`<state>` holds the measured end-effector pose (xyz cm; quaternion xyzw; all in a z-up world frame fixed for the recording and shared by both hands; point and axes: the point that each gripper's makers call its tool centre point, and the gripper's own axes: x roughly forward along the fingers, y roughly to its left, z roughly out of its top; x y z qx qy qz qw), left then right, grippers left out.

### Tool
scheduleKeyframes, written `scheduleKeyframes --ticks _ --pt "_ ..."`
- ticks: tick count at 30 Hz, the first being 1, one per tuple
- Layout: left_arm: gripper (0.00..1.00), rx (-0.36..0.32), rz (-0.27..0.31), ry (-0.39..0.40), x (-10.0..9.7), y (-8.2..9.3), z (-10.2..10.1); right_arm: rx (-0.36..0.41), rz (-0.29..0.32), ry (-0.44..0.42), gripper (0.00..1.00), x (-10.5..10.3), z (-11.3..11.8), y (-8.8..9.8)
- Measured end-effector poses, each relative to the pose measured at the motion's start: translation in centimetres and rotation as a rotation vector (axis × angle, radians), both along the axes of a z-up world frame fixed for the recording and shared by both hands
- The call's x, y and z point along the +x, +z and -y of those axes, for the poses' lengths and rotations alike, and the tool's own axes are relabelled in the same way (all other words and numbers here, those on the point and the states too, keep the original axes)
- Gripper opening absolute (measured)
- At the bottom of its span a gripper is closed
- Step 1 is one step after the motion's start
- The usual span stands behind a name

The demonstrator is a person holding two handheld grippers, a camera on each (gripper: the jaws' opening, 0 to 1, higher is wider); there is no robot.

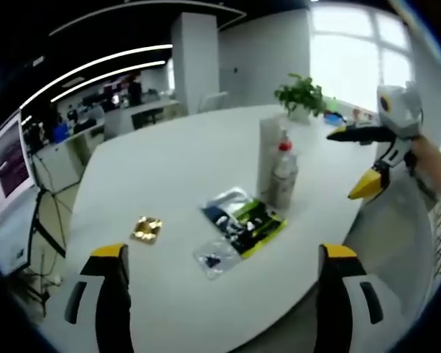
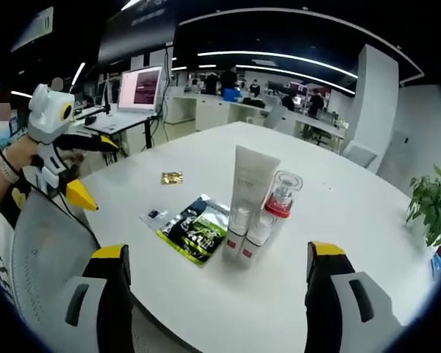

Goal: Arrange the skincare products in the storage area until every visible bottle or jar stands upright without overlapping.

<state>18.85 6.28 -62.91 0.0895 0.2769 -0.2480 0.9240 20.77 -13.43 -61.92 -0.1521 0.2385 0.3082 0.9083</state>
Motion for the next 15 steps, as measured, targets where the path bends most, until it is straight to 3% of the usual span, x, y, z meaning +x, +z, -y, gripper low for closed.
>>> scheduleKeyframes --ticks 15 --pt "0.99 -0.002 -0.023 -0.006 0.34 -0.68 -0.03 -0.005 -0.032 0.001 1.0 0.12 -0.15 -0.94"
